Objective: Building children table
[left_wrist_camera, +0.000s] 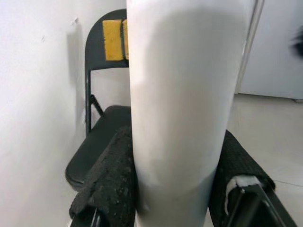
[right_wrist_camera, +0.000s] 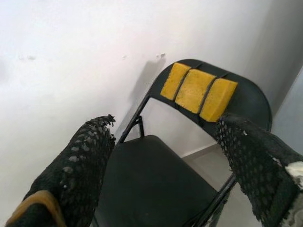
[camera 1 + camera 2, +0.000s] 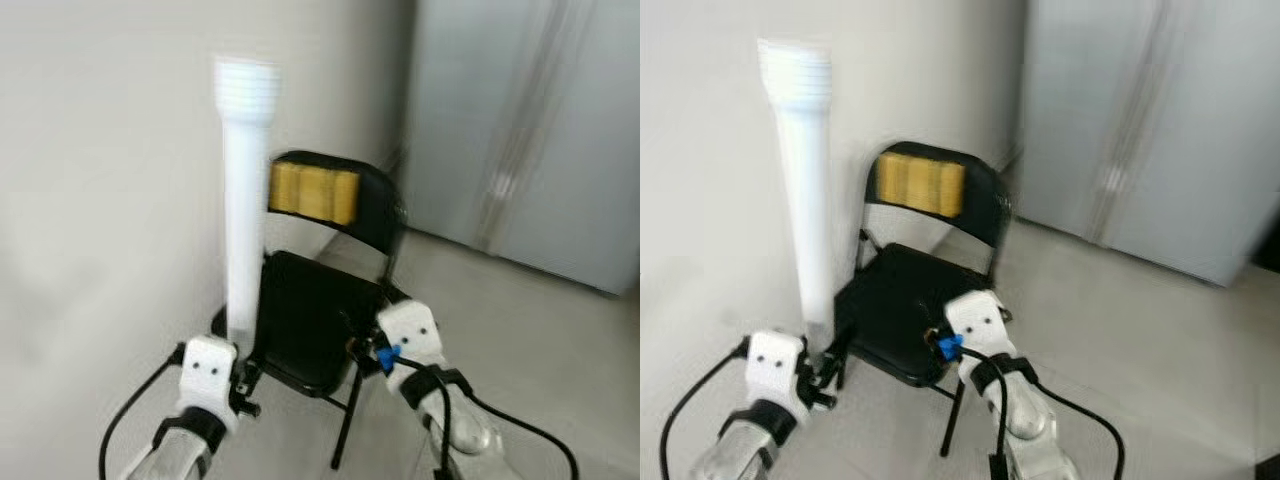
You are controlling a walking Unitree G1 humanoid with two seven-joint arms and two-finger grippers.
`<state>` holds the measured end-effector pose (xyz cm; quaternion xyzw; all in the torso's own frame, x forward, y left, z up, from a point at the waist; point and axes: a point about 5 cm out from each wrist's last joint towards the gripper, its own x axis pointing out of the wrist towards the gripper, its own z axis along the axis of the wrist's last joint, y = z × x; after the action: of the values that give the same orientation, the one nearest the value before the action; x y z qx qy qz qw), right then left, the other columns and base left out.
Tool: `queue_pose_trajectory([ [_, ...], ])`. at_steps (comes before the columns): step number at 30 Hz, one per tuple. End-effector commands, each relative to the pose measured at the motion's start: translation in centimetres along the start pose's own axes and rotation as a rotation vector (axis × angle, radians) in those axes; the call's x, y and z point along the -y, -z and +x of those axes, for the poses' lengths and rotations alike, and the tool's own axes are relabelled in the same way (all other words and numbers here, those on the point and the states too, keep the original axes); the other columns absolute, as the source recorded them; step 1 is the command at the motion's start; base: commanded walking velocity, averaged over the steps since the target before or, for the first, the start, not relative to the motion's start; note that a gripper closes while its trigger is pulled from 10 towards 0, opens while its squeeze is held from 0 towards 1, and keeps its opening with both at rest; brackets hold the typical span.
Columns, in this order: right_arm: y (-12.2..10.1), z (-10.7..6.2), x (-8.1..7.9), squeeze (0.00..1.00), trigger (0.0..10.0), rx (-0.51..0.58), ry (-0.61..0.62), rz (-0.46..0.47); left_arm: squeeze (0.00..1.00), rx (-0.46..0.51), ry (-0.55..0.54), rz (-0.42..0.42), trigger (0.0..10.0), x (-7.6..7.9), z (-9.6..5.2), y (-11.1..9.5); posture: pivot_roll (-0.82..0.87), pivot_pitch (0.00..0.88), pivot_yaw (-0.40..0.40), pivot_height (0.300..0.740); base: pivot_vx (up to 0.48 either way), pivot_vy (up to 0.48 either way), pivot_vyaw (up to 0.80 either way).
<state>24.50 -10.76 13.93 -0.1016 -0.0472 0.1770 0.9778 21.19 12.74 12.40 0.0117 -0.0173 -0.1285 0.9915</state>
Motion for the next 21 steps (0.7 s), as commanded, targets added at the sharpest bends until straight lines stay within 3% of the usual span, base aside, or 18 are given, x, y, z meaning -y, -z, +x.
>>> queue_pose_trajectory([
  [1,0.4,0.1,-0.4,0.0,10.0,-0.016,-0.025,0.035,0.0,0.009,-0.01,0.019,10.0,-0.2,0.0,-0.4,0.0,0.056,-0.034,0.74,0.0,0.0,0.8],
  [5,1.2,0.0,-0.2,0.0,10.0,-0.044,-0.026,0.047,0.0,-0.007,0.028,-0.003,10.0,0.8,0.2,-0.3,0.0,0.037,-0.032,0.74,0.0,0.0,0.8],
  [21,2.4,0.0,-0.4,0.0,10.0,-0.073,-0.044,0.062,0.0,-0.037,0.014,0.019,10.0,0.8,0.4,0.6,-0.01,0.0,-0.032,0.74,0.0,0.0,0.8],
])
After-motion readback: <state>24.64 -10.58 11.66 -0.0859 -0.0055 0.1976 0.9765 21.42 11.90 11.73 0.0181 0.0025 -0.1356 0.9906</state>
